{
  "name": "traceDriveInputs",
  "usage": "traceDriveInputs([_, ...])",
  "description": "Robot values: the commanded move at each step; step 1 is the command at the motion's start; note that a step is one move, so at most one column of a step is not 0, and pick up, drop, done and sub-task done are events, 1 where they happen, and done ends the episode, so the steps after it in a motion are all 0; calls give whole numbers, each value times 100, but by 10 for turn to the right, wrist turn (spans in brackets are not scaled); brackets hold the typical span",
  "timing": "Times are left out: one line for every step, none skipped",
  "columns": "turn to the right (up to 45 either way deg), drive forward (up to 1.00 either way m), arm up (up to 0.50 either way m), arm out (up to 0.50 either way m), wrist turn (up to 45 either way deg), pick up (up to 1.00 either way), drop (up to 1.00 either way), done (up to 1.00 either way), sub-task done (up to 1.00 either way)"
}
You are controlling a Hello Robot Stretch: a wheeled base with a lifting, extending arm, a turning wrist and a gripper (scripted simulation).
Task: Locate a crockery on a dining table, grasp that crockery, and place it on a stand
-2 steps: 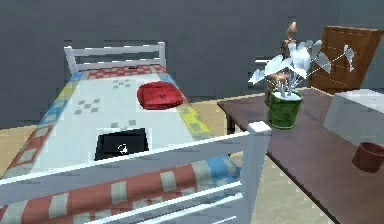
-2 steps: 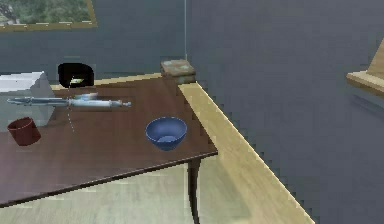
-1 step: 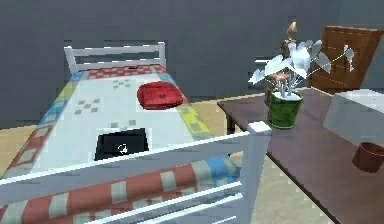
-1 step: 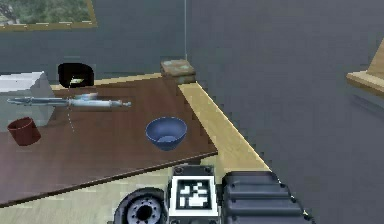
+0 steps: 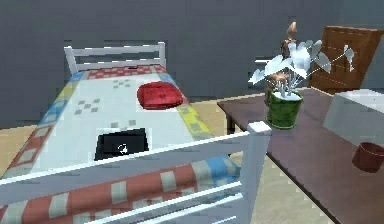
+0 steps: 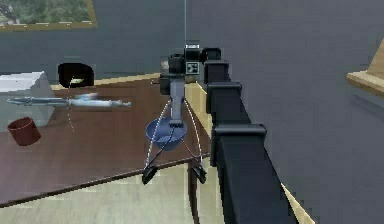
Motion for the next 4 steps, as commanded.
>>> traceDriveInputs([0, 0, 0, 0, 450, 0, 0, 0, 0])
traceDriveInputs([0, 0, 0, 0, 450, 0, 0, 0, 0])
traceDriveInputs([0, 0, 0, 0, 450, 0, 0, 0, 0])
traceDriveInputs([0, 0, 0, 0, 180, 0, 0, 0, 0])
